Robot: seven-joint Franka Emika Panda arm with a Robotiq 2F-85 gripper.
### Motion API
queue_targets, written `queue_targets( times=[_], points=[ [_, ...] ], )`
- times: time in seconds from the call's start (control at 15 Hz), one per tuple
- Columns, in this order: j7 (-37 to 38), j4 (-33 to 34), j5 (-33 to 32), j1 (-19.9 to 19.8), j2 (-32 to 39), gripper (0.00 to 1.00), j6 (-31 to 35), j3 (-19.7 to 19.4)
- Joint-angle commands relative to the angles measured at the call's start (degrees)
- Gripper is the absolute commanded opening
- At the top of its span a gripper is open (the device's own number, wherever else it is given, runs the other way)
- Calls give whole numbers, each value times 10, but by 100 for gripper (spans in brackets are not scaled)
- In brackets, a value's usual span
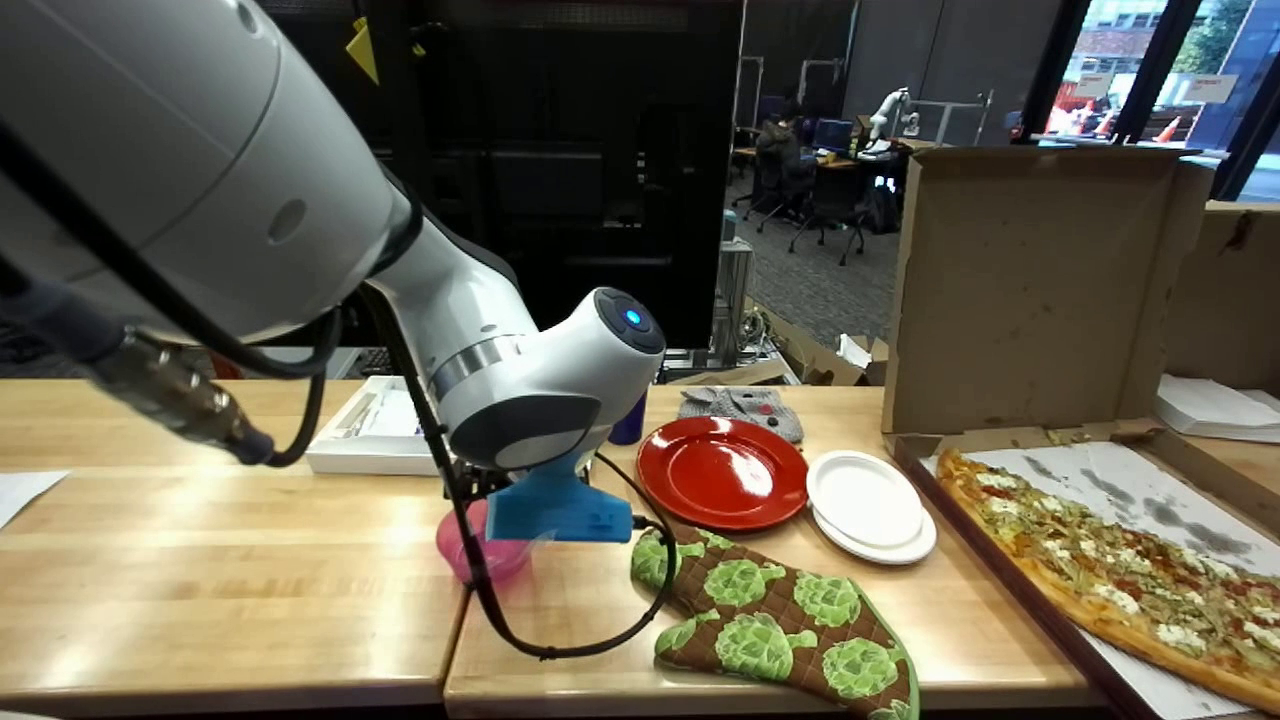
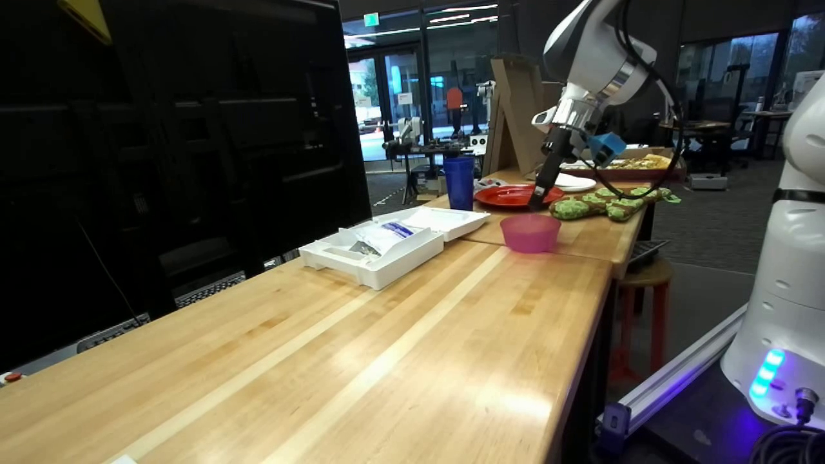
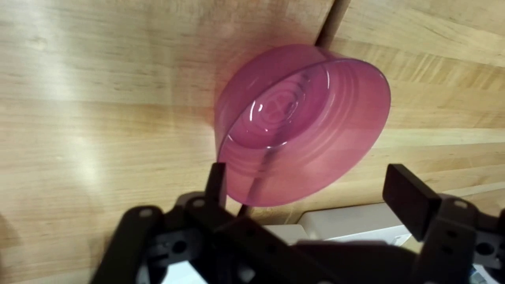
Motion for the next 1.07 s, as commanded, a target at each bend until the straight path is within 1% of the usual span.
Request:
queue_targets(
  times=[0.0,0.33,0.93,1.0],
  points=[
    [-18,9,9,-23,4,100,-10,6],
    [-31,17,14,-38,34,100,-11,1],
    [-48,43,26,-56,89,100,-18,11],
    [-48,46,26,-59,92,98,-20,13]
  ],
)
